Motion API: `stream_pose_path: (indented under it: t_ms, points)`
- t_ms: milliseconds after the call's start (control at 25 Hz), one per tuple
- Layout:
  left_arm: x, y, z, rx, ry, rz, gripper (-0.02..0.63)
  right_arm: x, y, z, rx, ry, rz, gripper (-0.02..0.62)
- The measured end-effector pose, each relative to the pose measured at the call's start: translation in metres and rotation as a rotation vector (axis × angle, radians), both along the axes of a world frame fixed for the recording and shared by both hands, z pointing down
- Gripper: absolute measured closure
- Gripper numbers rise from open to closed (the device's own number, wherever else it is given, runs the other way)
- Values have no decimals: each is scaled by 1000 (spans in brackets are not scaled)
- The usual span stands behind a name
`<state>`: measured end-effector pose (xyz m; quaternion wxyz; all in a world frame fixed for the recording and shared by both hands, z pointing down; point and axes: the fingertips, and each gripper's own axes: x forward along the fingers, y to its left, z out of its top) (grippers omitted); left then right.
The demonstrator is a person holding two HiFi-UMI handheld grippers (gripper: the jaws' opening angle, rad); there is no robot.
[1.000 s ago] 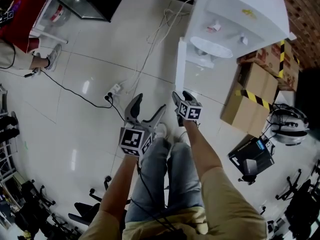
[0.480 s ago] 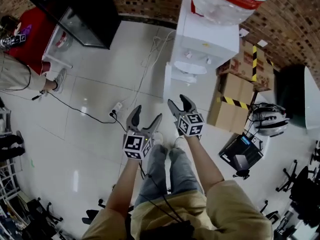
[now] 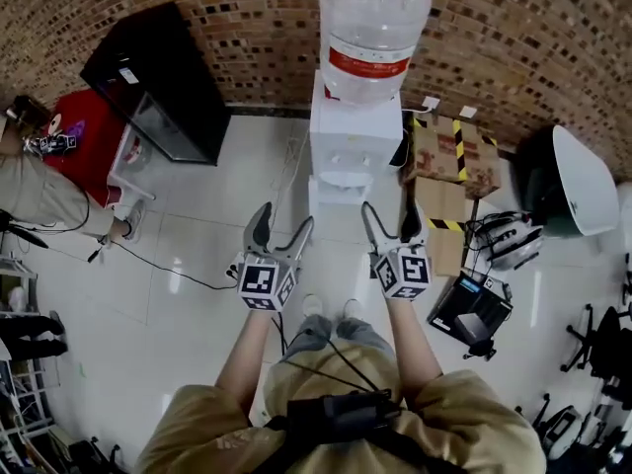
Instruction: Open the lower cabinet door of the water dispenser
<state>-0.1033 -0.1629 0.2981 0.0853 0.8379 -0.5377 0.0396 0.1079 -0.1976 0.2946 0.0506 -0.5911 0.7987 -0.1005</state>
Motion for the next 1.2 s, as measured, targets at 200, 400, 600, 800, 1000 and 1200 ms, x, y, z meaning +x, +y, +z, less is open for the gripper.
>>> stream_pose_path:
  t_ms: [200,400,600,800,1000,1200]
  points:
    - [6,10,-48,85,-10,-33,242,49,27,-50,56,37,33,123]
    - [16,15,-56,120,8,-49,242,73,50,-57,52,12,71,126]
    - [31,12,-61,144,-3,-30,242,77,60,-52,44,35,78,129]
    - [35,7,-62,145,-34,-24,242,79,50,-45,34,53,86,130]
    - [37,0,-58,134,-39,-27,242,80,42,-51,44,71,97,133]
    - [41,-7,-56,128,-36,-19,242,80,40,-55,60,76,94,135]
